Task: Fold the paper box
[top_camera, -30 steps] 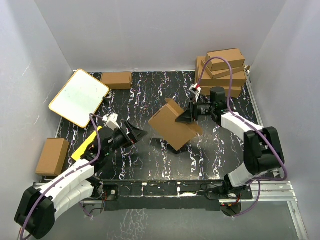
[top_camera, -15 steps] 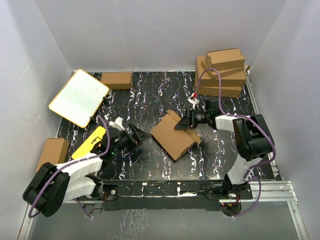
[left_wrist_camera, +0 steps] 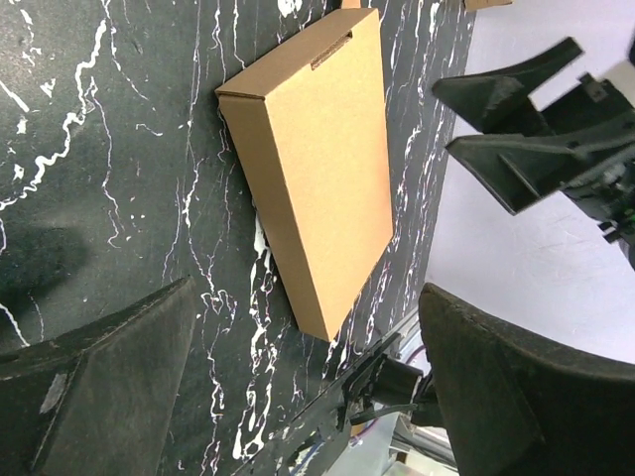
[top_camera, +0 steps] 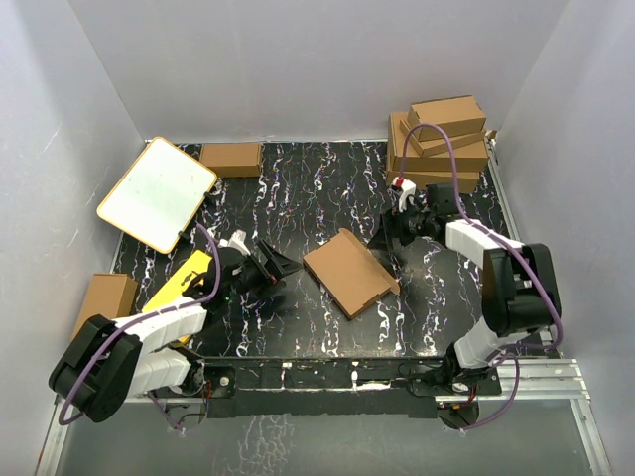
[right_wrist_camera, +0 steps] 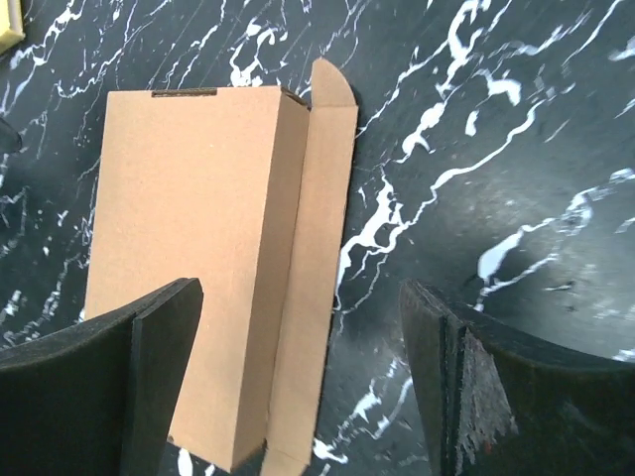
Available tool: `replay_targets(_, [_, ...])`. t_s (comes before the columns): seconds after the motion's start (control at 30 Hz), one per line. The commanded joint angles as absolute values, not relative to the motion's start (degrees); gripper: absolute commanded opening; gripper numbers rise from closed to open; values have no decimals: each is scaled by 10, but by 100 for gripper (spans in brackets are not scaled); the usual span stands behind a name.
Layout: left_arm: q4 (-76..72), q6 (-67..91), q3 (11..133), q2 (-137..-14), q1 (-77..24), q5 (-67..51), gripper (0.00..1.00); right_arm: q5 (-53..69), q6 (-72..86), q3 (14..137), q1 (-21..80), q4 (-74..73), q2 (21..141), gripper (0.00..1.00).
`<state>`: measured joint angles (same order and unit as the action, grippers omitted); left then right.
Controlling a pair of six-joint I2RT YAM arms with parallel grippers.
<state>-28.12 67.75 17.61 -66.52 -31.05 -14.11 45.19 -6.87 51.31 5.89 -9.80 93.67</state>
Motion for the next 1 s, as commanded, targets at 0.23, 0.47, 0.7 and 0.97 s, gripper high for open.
replay_targets(0.23, [-213, 650, 254, -701, -351, -114, 80, 443, -355, 500, 56, -204, 837, 22])
replay_targets(0.47, [-205, 634, 307, -799, -363, -111, 77, 418, -424, 517, 80, -267, 893, 9])
replay_targets(0.7, [-199, 612, 347, -873, -367, -109, 75, 437, -488, 507, 112, -293, 898, 9])
replay_targets(0.97, [-127, 558, 391, -885, -367, -70, 75, 483, -522, 504, 152, -319, 902, 10])
